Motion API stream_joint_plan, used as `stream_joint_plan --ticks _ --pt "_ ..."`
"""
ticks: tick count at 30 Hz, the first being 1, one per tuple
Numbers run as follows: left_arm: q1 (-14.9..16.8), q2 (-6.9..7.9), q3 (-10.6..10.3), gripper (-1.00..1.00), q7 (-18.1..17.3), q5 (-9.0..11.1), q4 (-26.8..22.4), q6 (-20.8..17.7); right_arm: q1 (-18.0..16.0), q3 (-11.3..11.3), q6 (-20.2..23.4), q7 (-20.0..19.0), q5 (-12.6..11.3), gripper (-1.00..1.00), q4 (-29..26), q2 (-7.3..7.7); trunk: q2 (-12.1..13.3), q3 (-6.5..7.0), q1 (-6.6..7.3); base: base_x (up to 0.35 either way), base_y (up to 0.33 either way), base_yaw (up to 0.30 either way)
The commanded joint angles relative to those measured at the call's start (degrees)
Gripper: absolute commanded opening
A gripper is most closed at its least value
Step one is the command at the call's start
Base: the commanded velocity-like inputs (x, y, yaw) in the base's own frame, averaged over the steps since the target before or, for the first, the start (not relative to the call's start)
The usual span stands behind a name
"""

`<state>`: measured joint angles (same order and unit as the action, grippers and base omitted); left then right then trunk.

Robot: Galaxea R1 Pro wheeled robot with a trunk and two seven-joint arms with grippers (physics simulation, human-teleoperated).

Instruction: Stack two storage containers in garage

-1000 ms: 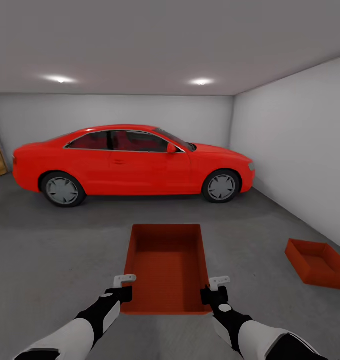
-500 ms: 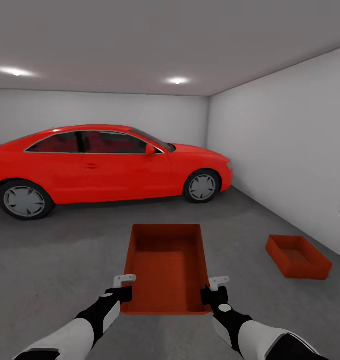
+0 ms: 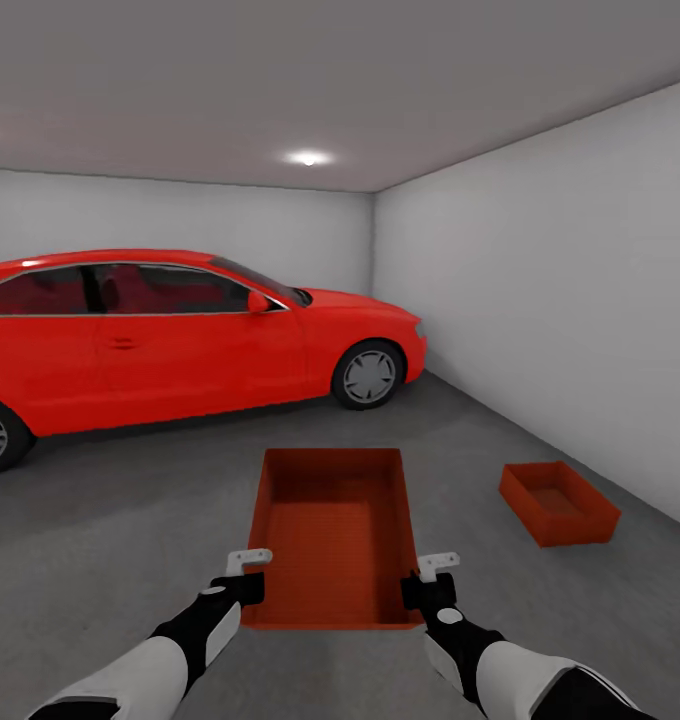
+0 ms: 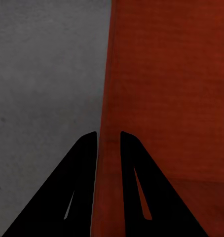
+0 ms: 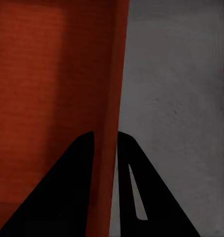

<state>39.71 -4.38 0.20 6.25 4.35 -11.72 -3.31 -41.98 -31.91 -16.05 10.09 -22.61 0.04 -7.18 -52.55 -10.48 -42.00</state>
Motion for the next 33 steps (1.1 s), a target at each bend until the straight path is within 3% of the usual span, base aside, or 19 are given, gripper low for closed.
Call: stream_joint_plan --ticks 1,33 --pt "0.02 -0.02 1.73 -1.0 0.52 -0.31 -0.32 4.37 -0.03 1.5 0.14 -0.33 0.35 -1.0 0.05 -0.2 -0.06 -0.08 -0.04 0.305 0.196 -0.286" --pt "0.02 -0.01 1.73 -1.0 0.52 -0.31 -0.32 4.37 -0.03 1.5 0.14 -0.34 0.38 -1.0 0.05 -0.2 -0.06 -0.08 -0.04 0.306 0.182 -0.286"
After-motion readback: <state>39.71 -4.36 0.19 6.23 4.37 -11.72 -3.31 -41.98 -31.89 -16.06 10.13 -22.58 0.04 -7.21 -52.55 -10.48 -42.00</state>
